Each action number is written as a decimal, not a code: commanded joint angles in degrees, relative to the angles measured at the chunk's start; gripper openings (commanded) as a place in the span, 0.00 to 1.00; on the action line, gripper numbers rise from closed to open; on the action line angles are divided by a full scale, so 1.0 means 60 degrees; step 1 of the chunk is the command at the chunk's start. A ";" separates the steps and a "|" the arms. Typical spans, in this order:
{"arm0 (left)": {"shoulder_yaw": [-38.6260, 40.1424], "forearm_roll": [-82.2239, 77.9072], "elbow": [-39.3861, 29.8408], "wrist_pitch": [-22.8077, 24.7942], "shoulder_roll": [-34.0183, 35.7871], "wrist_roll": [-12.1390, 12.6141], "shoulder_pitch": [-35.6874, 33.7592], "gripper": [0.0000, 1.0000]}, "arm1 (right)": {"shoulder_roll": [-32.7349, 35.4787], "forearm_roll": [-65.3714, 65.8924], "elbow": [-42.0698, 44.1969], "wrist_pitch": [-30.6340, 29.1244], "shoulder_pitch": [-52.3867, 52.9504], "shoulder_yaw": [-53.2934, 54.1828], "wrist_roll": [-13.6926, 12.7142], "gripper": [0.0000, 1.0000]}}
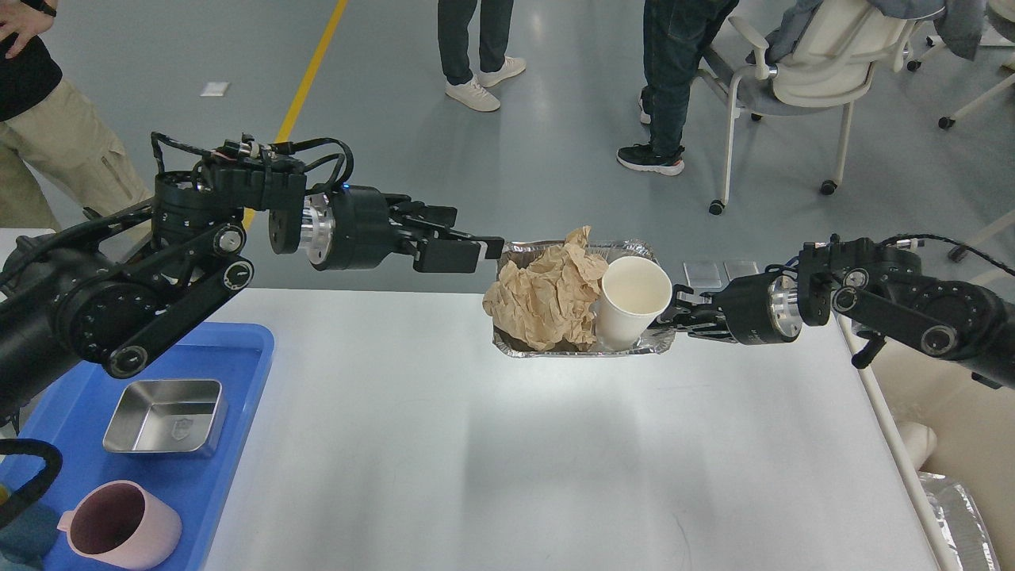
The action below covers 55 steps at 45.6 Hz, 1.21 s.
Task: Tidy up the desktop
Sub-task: 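Open the left gripper and withdraw it toward the blue tray, then carry the foil tray with the right gripper to the white bin and tip it in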
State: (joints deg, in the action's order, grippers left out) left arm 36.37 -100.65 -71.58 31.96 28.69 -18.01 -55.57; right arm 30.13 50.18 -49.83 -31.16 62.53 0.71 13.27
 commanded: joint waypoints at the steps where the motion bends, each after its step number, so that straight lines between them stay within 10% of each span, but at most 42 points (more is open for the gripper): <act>1: 0.0266 0.0778 -0.0008 -0.0521 0.0652 0.0161 0.0851 0.97 | 0.0033 0.0001 -0.0001 0.0023 -0.0006 -0.0001 0.0000 0.00; 27: 0.4879 0.8189 0.0183 -0.0917 0.1488 0.0146 0.5861 0.98 | 0.0414 -0.0072 -0.0059 0.0067 -0.0080 -0.0001 -0.0015 0.00; 55: 0.6609 1.4740 0.0827 -0.1064 0.0493 0.0014 0.7766 0.97 | 0.1789 -0.1111 -0.0118 0.0052 -0.0826 0.0467 0.0014 0.00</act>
State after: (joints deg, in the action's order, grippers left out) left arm 74.36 -13.04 -66.54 24.91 33.02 -17.85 -10.52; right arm 38.01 46.08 -50.46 -30.80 59.01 2.50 13.23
